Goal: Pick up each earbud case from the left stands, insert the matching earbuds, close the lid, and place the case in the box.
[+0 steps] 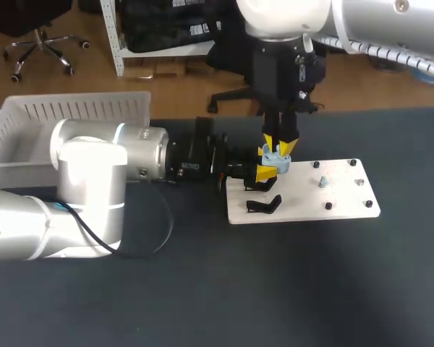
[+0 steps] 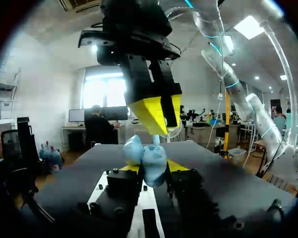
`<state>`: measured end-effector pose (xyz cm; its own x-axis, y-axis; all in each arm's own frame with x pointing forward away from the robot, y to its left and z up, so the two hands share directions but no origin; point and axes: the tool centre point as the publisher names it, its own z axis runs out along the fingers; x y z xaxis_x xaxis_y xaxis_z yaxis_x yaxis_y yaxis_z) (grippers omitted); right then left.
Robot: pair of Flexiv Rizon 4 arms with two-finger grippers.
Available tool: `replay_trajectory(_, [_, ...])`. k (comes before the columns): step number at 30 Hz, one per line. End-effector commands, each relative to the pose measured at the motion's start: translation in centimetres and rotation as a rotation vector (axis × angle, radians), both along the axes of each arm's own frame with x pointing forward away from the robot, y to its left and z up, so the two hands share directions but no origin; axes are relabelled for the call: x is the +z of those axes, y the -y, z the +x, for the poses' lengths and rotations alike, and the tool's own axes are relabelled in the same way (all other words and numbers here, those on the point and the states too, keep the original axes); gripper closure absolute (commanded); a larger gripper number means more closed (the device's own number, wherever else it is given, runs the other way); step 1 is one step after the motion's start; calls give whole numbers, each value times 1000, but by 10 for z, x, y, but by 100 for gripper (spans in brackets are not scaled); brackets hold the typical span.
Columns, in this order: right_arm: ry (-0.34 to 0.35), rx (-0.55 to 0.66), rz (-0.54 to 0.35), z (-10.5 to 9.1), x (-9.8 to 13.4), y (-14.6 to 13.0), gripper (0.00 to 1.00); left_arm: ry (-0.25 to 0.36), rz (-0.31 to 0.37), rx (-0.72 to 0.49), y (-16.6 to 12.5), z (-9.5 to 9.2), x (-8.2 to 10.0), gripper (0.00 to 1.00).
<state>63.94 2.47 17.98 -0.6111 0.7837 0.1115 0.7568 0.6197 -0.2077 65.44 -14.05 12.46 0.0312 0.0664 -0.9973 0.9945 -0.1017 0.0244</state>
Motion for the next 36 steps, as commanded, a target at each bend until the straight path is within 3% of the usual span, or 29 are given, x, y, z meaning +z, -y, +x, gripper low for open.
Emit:
replay_trajectory(1, [-5,-2,-3,2,-2,-1,100,4,-5,5,0,-1,-1,100])
replay_trajectory(36, [-13,-28,-10,8,-7,4,100,4,-5,5,0,-1,-1,100])
